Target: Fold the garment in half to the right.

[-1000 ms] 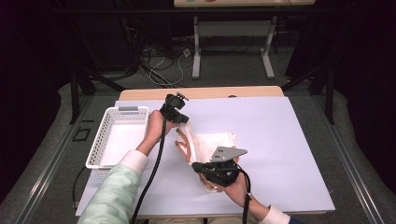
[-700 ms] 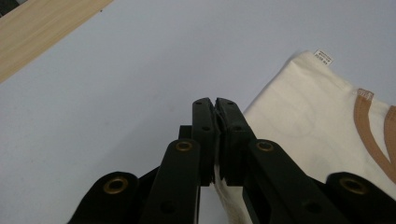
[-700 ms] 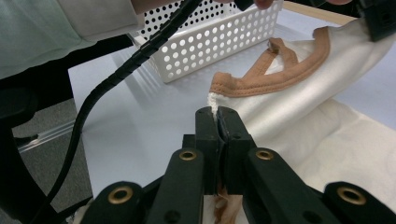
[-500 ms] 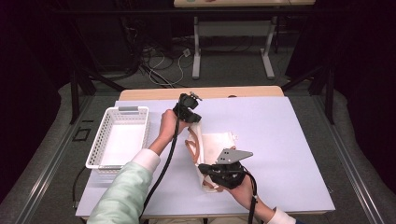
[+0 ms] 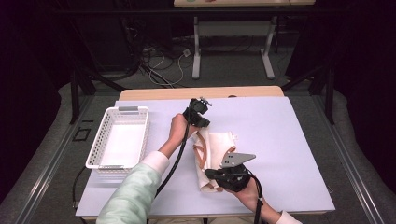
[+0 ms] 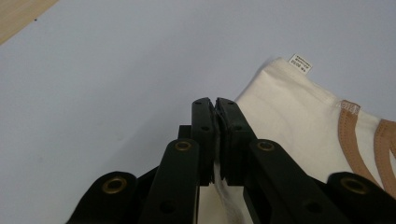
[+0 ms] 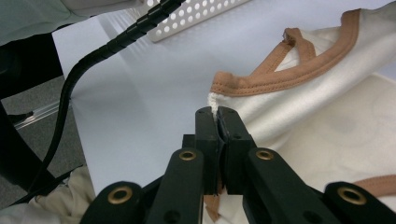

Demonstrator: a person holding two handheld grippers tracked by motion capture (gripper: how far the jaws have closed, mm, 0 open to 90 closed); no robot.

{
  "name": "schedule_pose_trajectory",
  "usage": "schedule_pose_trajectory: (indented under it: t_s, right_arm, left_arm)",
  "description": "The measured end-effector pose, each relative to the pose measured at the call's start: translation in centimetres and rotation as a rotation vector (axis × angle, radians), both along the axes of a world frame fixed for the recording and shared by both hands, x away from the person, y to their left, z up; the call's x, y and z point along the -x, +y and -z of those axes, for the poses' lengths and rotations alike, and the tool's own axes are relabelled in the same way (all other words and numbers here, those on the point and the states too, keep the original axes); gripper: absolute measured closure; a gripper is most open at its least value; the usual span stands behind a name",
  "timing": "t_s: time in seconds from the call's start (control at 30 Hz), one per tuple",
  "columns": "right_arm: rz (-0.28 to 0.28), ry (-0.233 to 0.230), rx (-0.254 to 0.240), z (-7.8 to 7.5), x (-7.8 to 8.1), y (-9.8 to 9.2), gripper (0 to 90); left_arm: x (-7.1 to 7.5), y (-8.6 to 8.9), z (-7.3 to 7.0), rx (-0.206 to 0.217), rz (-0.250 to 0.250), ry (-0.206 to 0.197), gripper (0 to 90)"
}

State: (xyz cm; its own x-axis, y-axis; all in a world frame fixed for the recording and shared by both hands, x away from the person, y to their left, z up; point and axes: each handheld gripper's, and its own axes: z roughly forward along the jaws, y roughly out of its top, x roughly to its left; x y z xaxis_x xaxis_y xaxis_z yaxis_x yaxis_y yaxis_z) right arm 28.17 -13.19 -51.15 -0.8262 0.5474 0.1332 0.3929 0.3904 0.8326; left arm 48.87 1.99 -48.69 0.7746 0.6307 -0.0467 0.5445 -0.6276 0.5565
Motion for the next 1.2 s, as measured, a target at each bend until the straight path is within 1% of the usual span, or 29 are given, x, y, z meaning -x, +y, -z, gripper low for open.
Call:
schedule_pose_trajectory:
  t_s: [0.1, 0.13, 0.23, 0.27, 0.33, 0.37, 0.4, 0.43, 0.47, 0.5, 0.53, 0.57, 0.6, 0.63, 0.67, 0.7, 0.73, 0.77, 0.8, 0.83, 0.87, 0.9, 0.93, 0.97, 1.0, 1.07, 1.1, 1.17, 1.2]
  right_arm:
    - [-0.005, 0.014, 0.014, 0.4, 0.0, -0.2, 87.4]
    - [-0.005, 0.021, 0.025, 0.4, 0.0, -0.3, 87.4]
    - [-0.002, 0.037, 0.044, 0.9, 0.0, -0.7, 87.4]
    - [-0.002, 0.037, 0.044, 0.9, 0.0, -0.7, 87.4]
    - [-0.002, 0.036, 0.065, 1.1, 0.2, -0.8, 87.3]
    - [-0.001, 0.037, 0.077, 1.4, 0.2, -1.0, 87.1]
    - [-0.001, 0.037, 0.077, 1.4, 0.2, -1.0, 87.1]
    - [0.001, 0.052, 0.091, 1.6, 0.2, -1.2, 86.7]
    - [0.001, 0.052, 0.091, 1.6, 0.2, -1.2, 86.7]
    - [0.005, 0.069, 0.112, 2.0, 0.2, -1.3, 83.3]
    - [0.005, 0.069, 0.112, 2.0, 0.2, -1.3, 83.3]
    - [0.004, 0.075, 0.121, 2.1, 0.2, -1.4, 78.6]
    - [-0.001, 0.074, 0.131, 2.3, 0.1, -1.5, 70.8]
    - [0.007, 0.080, 0.138, 2.4, 0.1, -1.9, 50.6]
    - [0.007, 0.080, 0.138, 2.4, 0.1, -1.9, 50.6]
    - [0.019, 0.070, 0.141, 2.3, -0.1, -2.3, 38.8]
    - [0.019, 0.070, 0.141, 2.3, -0.1, -2.3, 38.8]
    - [0.027, 0.077, 0.134, 2.2, -0.2, -2.6, 34.7]
    - [0.022, 0.077, 0.135, 2.2, -0.3, -2.9, 29.4]
    - [0.021, 0.076, 0.135, 2.1, -0.3, -3.0, 25.4]
    - [0.019, 0.075, 0.129, 2.1, -0.3, -3.2, 22.2]
    - [0.024, 0.077, 0.125, 2.0, -0.4, -3.4, 17.2]
    - [0.030, 0.075, 0.118, 1.9, -0.4, -3.5, 16.5]
    - [0.032, 0.067, 0.119, 1.7, -0.5, -3.8, 14.5]
    - [0.032, 0.067, 0.119, 1.7, -0.5, -3.8, 14.5]
    - [0.036, 0.066, 0.111, 1.6, -0.5, -4.0, 14.4]
    - [0.030, 0.054, 0.114, 1.6, -0.6, -4.1, 14.3]
    - [0.042, 0.066, 0.112, 1.5, -0.8, -4.3, 14.2]
    - [0.042, 0.066, 0.112, 1.5, -0.8, -4.3, 14.2]
  left_arm:
    - [0.0, -0.4, 0.7, 0.003, 0.002, 0.014, 86.2]
    - [-0.1, -0.6, 1.0, 0.003, 0.003, 0.018, 86.1]
    - [-0.1, -1.0, 2.0, 0.007, -0.003, 0.036, 86.0]
    - [-0.1, -1.0, 2.0, 0.007, -0.003, 0.036, 85.9]
    - [-0.1, -1.2, 2.5, 0.023, -0.005, 0.044, 85.8]
    - [0.0, -1.4, 2.7, 0.028, 0.003, 0.038, 85.6]
    - [0.0, -1.4, 2.7, 0.028, 0.003, 0.038, 85.3]
    - [0.1, -1.8, 3.1, 0.033, 0.010, 0.038, 84.1]
    - [0.1, -1.8, 3.1, 0.033, 0.010, 0.038, 83.0]
    - [0.1, -2.1, 3.7, 0.033, 0.013, 0.044, 79.5]
    - [0.1, -2.1, 3.7, 0.033, 0.013, 0.044, 74.3]
    - [0.1, -2.2, 3.9, 0.035, 0.011, 0.044, 74.3]
    - [0.1, -2.1, 4.0, 0.044, 0.011, 0.047, 65.3]
    - [0.4, -1.9, 3.9, 0.059, -0.003, 0.027, 48.7]
    - [0.4, -1.9, 3.9, 0.059, -0.003, 0.027, 42.9]
    - [0.9, -1.6, 3.6, 0.087, -0.007, 0.009, 39.1]
    - [0.9, -1.6, 3.6, 0.087, -0.007, 0.009, 35.5]
    - [1.2, -1.3, 3.4, 0.101, -0.012, -0.005, 32.4]
    - [1.3, -1.1, 3.3, 0.111, -0.008, 0.001, 32.4]
    - [1.4, -0.9, 3.1, 0.120, -0.005, 0.000, 29.9]
    - [1.8, -0.6, 2.9, 0.125, -0.016, -0.015, 27.3]
    - [2.0, -0.3, 2.8, 0.138, -0.015, -0.017, 24.0]
    - [2.3, 0.0, 2.5, 0.149, -0.018, -0.018, 20.8]
    - [2.9, 0.5, 2.3, 0.154, -0.020, -0.035, 16.4]
    - [2.9, 0.5, 2.3, 0.154, -0.020, -0.035, 15.1]
    - [3.7, 1.2, 2.2, 0.164, -0.025, -0.053, 13.5]
    - [4.2, 1.7, 2.2, 0.155, -0.026, -0.061, 12.0]
    - [4.9, 2.3, 2.3, 0.151, -0.029, -0.060, 7.3]
    - [5.1, 2.5, 2.3, 0.153, -0.033, -0.063, 7.3]
